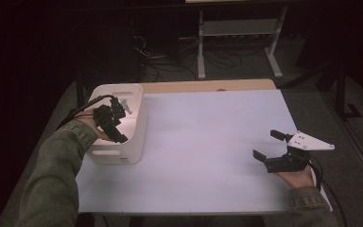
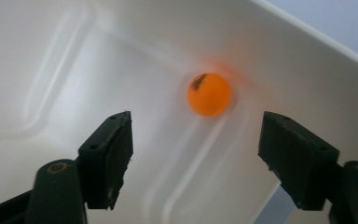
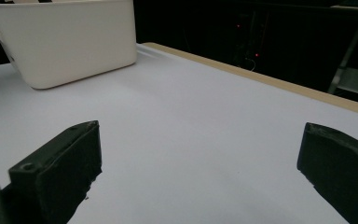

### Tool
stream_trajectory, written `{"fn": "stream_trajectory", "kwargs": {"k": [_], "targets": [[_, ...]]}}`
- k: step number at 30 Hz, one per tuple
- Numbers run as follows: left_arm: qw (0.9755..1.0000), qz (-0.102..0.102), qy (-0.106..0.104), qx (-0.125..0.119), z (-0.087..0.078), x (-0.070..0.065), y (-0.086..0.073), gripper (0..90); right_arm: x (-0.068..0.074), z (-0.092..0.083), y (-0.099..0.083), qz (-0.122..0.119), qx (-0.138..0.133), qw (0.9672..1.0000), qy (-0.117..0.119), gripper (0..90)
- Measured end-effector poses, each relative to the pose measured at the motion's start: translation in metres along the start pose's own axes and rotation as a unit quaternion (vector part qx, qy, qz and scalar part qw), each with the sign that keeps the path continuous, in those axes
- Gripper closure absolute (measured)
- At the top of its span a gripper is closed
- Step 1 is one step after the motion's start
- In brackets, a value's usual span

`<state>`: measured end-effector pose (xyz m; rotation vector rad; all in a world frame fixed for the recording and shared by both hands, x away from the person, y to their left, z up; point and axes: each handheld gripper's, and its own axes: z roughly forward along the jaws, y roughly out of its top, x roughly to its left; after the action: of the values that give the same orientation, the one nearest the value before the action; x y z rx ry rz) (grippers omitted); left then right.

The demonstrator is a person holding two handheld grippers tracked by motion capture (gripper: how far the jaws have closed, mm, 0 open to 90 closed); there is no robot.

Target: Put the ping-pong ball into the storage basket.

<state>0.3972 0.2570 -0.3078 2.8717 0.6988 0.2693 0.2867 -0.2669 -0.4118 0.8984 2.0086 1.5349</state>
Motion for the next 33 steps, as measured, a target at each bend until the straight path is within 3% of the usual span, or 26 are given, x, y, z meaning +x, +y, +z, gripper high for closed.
{"fn": "stream_trajectory", "kwargs": {"k": [9, 16, 21, 25, 30, 33], "targets": [[0.9997, -0.005, 0.011, -0.023, -0.014, 0.001, 0.000, 11.9, -0.001, -0.001, 0.000, 0.006, -0.005, 1.0000, 0.002, 0.0], [0.9976, -0.018, 0.013, -0.066, -0.034, 0.002, -0.004, 1.0, -0.002, -0.002, 0.000, 0.012, -0.010, 0.9999, 0.005, 0.0], [0.9967, -0.021, 0.027, -0.074, -0.038, 0.000, -0.008, 0.0, -0.002, -0.002, 0.000, 0.013, -0.011, 0.9998, 0.005, 0.0], [0.9958, -0.020, 0.024, -0.087, -0.042, -0.001, -0.008, 0.0, -0.002, -0.003, 0.000, 0.011, -0.012, 0.9999, 0.004, 0.0], [0.9936, -0.023, 0.030, -0.107, -0.048, -0.002, -0.011, 0.0, -0.002, -0.004, 0.000, 0.011, -0.012, 0.9999, 0.003, 0.0], [0.9899, -0.033, 0.030, -0.134, -0.053, -0.004, -0.015, 0.0, -0.002, -0.004, 0.000, 0.011, -0.013, 0.9999, 0.002, 0.0]]}}
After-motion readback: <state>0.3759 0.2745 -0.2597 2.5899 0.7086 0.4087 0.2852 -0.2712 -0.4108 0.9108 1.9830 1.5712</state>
